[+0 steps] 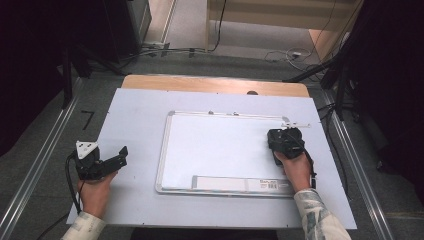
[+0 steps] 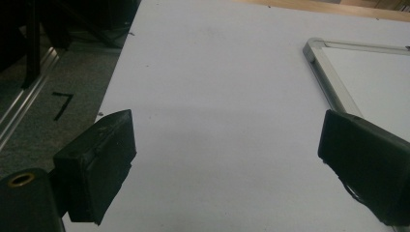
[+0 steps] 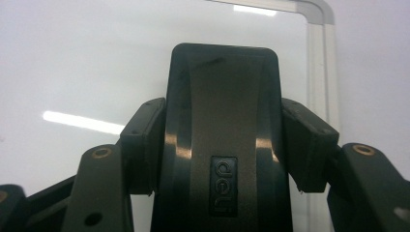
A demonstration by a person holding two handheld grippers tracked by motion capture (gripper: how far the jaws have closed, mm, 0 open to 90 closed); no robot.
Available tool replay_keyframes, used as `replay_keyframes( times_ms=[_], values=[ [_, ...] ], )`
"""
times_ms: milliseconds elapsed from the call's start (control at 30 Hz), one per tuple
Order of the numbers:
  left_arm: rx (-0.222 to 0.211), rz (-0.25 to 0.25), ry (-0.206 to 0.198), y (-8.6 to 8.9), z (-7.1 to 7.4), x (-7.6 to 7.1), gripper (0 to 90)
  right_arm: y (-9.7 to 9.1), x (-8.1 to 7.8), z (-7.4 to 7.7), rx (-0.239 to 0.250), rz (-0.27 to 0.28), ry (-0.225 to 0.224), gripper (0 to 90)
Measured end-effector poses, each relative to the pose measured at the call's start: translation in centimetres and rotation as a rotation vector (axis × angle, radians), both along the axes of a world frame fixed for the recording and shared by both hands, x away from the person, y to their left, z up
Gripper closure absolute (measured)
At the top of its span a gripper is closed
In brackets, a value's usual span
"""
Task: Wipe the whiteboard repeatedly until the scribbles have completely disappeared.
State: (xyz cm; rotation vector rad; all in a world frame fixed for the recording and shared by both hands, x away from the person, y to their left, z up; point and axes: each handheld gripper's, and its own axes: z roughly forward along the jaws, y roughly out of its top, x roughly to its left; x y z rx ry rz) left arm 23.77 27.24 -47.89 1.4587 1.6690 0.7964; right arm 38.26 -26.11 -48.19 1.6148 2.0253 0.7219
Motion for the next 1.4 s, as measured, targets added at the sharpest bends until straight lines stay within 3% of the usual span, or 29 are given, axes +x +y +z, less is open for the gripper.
replay_keyframes(
  times_ms=[267, 400, 567, 700, 933, 1400],
  values=[
    [0.001, -0.003, -0.002, 0.0, 0.0, 0.0, 7.0, -1.2, -0.8, 0.0, -0.014, -0.012, -0.001, 37.6],
    [0.002, -0.004, 0.000, -0.1, 0.1, 0.1, 7.0, -1.1, -1.2, 0.1, -0.041, -0.008, -0.014, 37.7],
    [0.000, -0.010, -0.001, -0.2, 0.0, 0.2, 7.0, -1.0, -1.4, 0.2, -0.041, -0.010, -0.011, 37.7],
    [0.002, -0.012, 0.000, -0.3, 0.0, 0.3, 7.0, -1.3, -1.6, 0.6, -0.015, -0.014, -0.028, 37.6],
    [0.005, -0.012, 0.002, -0.3, 0.0, 0.3, 7.0, -1.4, -3.2, 3.0, 0.067, 0.004, -0.079, 37.6],
    [0.006, -0.014, 0.002, -0.4, 0.1, 0.3, 7.0, -2.3, -5.1, 3.9, 0.082, 0.013, -0.087, 37.5]
  ],
)
